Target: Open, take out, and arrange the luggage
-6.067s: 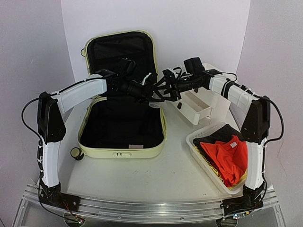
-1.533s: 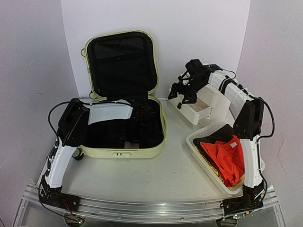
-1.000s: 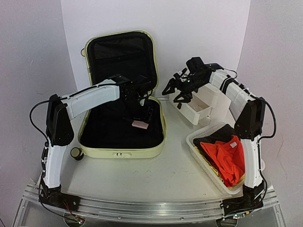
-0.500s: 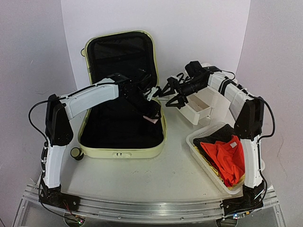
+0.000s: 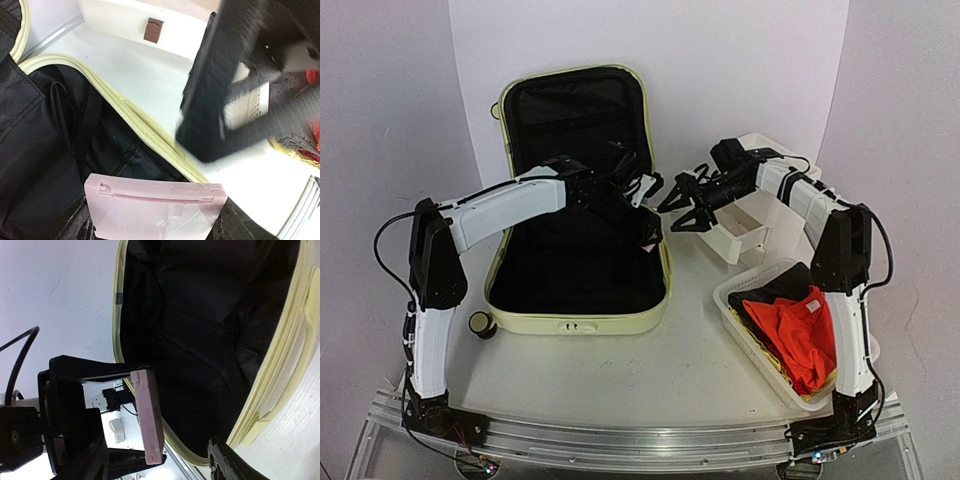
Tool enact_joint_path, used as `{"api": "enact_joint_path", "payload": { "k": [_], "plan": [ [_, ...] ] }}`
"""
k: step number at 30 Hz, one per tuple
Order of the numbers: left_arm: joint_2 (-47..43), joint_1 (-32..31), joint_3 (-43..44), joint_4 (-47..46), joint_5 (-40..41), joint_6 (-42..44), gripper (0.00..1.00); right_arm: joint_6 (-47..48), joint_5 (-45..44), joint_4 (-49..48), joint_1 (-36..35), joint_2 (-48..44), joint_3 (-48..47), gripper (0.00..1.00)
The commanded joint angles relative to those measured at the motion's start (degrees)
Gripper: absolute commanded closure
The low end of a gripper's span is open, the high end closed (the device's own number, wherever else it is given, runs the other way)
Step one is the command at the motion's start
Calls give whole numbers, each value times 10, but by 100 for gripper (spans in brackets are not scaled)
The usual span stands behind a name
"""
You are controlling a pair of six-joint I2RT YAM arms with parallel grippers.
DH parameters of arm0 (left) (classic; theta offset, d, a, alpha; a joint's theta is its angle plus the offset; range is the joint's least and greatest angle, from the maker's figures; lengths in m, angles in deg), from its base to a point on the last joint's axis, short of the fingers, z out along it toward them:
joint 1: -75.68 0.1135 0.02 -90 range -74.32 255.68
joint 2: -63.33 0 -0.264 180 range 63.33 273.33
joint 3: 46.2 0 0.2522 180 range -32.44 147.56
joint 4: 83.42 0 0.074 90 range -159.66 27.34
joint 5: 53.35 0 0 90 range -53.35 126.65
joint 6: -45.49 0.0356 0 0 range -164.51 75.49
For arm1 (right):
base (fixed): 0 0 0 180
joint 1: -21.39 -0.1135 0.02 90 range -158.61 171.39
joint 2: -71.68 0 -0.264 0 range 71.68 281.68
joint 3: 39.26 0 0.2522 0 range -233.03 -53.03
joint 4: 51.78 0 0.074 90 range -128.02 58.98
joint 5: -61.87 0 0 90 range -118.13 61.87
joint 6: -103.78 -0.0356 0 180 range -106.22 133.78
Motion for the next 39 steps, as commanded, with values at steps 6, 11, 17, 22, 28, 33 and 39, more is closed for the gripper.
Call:
{"api": "enact_joint_path", "payload": {
  "k": [6,11,17,22,28,33,39],
  "plan": [
    [-54,2,-9,-73,-1,20,40,-28,43,-52,18,-25,6,35],
    [-44,2,5,-74,-16,34,40,-29,62,-51,-5,-9,-8,36],
    [-41,2,9,-75,-11,36,39,-27,74,-46,-11,-5,-4,42],
    [-38,2,12,-80,-18,39,39,-14,66,-12,-22,10,-21,49],
    [-50,2,2,-87,-39,43,39,11,34,41,-27,26,-47,56],
    [-61,2,-11,-94,-57,44,38,16,20,45,-31,25,-61,75],
    [-77,2,-16,-94,-18,31,20,47,-81,44,-31,-9,-66,100]
  ]
}}
